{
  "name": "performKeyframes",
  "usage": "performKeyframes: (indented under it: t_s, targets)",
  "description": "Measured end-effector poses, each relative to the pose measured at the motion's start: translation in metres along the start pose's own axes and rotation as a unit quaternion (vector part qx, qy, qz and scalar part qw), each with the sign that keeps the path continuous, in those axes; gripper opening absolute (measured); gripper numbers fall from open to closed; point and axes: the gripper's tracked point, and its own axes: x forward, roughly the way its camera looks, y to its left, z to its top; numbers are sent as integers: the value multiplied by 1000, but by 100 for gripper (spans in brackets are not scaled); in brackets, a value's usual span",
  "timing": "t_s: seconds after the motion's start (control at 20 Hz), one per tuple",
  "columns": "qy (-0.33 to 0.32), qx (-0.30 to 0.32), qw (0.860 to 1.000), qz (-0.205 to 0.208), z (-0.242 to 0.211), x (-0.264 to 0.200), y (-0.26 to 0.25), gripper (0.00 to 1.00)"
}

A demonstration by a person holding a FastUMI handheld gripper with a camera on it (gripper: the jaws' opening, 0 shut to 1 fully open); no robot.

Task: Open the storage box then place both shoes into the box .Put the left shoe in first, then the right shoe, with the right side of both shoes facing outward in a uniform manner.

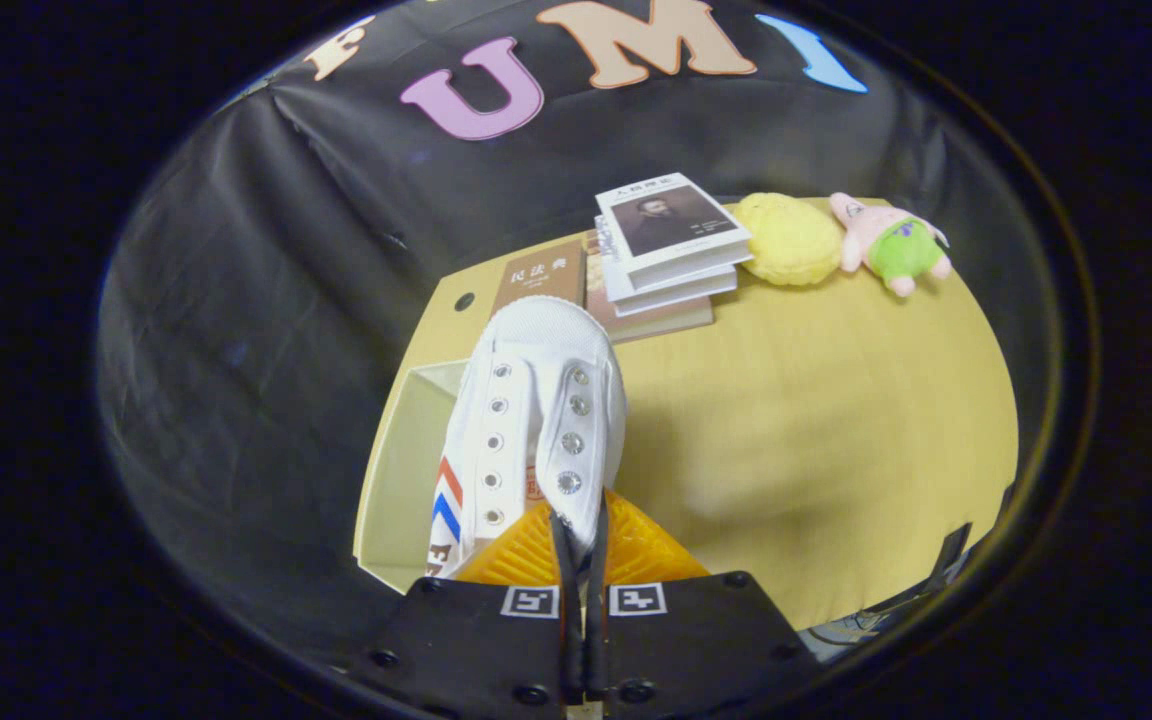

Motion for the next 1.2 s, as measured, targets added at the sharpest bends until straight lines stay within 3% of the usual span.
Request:
performKeyframes:
  t_s: [0.35,0.55,0.85,1.2]
  targets:
    - [14,-16,1000,11,-19,31,44,5]
    - [-21,-19,999,29,-13,34,56,43]
    - [-88,-55,994,30,9,5,30,100]
    - [-205,-87,974,33,41,-67,-22,100]
